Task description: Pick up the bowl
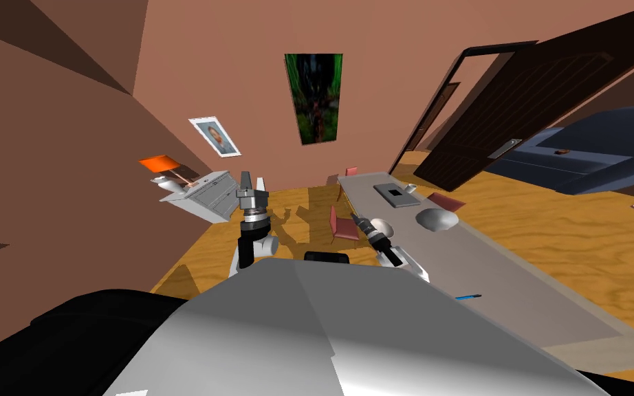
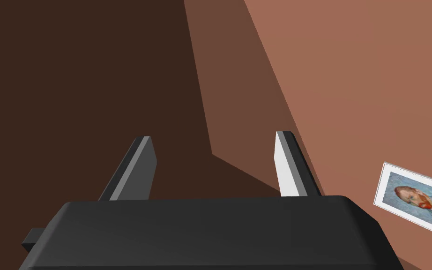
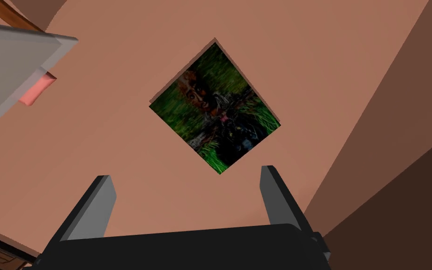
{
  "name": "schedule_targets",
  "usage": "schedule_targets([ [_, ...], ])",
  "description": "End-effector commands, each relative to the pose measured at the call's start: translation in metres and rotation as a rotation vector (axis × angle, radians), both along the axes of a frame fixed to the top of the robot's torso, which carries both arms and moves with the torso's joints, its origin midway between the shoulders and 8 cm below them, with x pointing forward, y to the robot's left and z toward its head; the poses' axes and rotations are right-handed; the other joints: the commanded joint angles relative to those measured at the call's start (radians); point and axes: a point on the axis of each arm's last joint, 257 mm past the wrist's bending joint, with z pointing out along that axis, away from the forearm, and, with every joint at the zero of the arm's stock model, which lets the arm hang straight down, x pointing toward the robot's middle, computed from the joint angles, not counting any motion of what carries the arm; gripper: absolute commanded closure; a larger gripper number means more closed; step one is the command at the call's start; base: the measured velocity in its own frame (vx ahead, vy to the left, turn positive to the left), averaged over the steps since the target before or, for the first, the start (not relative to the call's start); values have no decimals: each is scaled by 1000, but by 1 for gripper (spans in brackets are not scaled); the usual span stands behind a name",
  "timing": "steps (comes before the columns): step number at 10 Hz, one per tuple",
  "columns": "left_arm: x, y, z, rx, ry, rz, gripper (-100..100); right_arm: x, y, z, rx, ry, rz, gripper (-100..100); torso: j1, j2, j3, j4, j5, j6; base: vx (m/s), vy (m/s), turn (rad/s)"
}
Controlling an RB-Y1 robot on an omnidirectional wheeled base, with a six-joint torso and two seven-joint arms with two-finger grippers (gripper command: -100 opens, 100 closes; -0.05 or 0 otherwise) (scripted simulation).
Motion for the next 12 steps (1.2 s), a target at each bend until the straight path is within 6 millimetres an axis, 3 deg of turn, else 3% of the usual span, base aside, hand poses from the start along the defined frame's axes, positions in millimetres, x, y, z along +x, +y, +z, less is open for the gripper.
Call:
schedule_targets([
  [1,0,0,0,0,0,0,0,-3,-1,-20,-83,19,32,-100,0,0,0,0,0,0,-40,12,125],
  [4,0,0,0,0,0,0,0,-9,-12,-51,-166,68,49,-100,0,-1,0,0,0,0,-23,7,69],
  [6,0,0,0,0,0,0,0,-19,-27,-85,-253,125,64,-100,0,-1,0,0,0,0,-26,8,113],
  [12,0,0,0,0,0,0,0,-50,-72,-154,-497,244,133,-100,0,-1,0,0,0,0,-26,8,111],
])
